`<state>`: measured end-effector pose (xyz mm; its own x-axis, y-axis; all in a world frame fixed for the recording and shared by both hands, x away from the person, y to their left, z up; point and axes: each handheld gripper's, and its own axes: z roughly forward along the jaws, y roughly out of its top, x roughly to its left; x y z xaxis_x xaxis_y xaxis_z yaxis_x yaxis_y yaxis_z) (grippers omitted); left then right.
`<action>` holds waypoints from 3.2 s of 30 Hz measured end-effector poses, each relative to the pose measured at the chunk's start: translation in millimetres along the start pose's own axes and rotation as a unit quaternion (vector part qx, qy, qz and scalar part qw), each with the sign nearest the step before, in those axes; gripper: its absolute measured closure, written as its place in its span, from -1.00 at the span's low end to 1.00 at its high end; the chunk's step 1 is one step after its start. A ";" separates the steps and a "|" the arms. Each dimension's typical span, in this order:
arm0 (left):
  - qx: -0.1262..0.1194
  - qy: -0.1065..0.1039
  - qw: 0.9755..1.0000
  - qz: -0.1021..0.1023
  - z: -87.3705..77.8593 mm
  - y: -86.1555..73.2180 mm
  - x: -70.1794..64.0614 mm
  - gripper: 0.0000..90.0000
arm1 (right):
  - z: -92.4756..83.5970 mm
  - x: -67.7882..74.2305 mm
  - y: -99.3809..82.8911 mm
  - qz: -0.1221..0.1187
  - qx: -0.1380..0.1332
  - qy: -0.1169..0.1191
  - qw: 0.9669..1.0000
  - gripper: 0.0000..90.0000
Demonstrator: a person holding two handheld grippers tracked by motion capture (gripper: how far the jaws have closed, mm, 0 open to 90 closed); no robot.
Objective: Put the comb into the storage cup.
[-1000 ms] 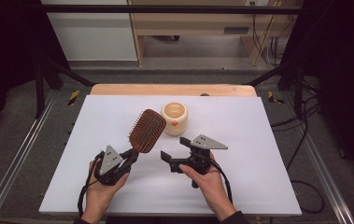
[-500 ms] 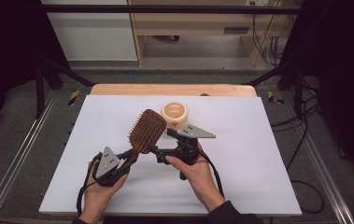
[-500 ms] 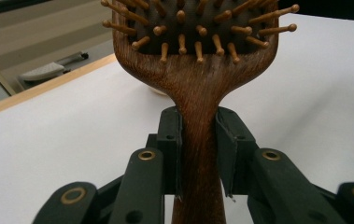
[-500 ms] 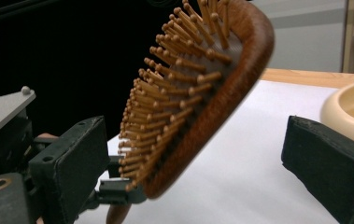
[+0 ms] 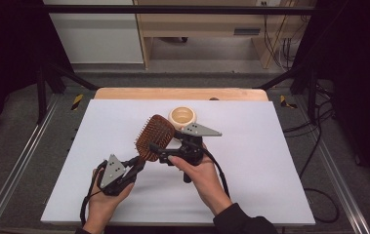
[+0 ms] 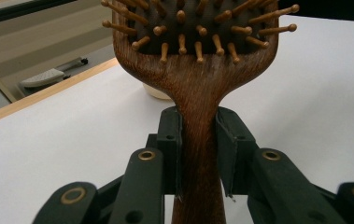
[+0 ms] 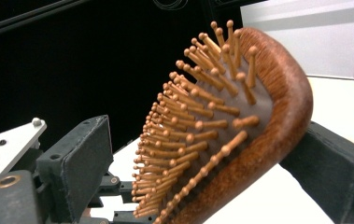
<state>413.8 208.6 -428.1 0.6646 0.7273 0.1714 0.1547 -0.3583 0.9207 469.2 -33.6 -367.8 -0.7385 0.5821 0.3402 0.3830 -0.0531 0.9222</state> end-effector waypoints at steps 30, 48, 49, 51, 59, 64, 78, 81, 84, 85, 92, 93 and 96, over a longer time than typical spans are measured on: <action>-0.010 0.000 1.000 0.013 -0.9 0.6 -3.1 0.61 | 0.7 -9.0 4.5 0.040 -0.010 0.027 0.999 -0.24; -0.012 -0.001 1.000 0.007 -1.9 -1.6 -1.2 0.62 | 0.5 -8.4 4.3 0.051 -0.014 0.045 0.998 0.01; -0.012 -0.001 1.000 0.007 -1.9 -1.6 -1.2 0.61 | 0.5 -8.4 4.3 0.051 -0.014 0.045 0.998 0.01; -0.012 -0.001 1.000 0.008 -2.2 -1.5 -0.6 0.61 | 0.5 -8.0 4.4 0.051 -0.017 0.049 0.997 0.07; -0.010 -0.003 1.000 0.000 -1.7 -2.6 -0.8 0.61 | -0.3 -4.1 4.6 0.056 -0.019 0.044 0.997 0.16; -0.010 -0.004 1.000 -0.004 -1.5 -2.4 -0.2 0.61 | 0.1 -1.0 5.2 0.052 -0.023 0.043 0.997 0.19; -0.020 -0.003 0.999 -0.028 -0.8 -3.6 2.0 0.58 | 1.9 1.7 6.5 0.057 -0.031 0.041 0.997 0.22; -0.022 -0.005 0.999 -0.036 -1.0 -3.8 2.4 0.54 | 1.5 2.1 7.5 0.055 -0.033 0.041 0.997 0.22; -0.033 -0.004 0.998 -0.052 -3.1 -4.0 2.9 0.44 | 0.6 1.8 8.9 0.053 -0.036 0.034 0.997 0.22; -0.042 0.001 0.997 -0.058 -5.4 -3.4 3.6 0.28 | -1.1 -0.7 10.9 0.060 -0.043 0.031 0.997 0.22; -0.053 0.023 0.996 -0.068 -17.4 -3.1 11.5 -0.09 | -6.7 -17.3 23.3 0.067 -0.058 0.005 0.996 0.21; -0.055 0.032 0.995 -0.072 -19.4 -3.6 13.8 -0.09 | -6.7 -17.3 23.3 0.067 -0.058 0.005 0.996 0.21; -0.053 0.054 0.994 -0.082 -25.8 -10.4 23.4 -0.35 | -9.6 -28.3 32.3 0.067 -0.059 -0.009 0.996 0.21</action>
<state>408.9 244.5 -424.7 0.5528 0.8319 0.0475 0.1726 -0.1700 0.9702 497.2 -59.6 -345.8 -0.6750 0.5774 0.4593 0.4090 -0.2253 0.8843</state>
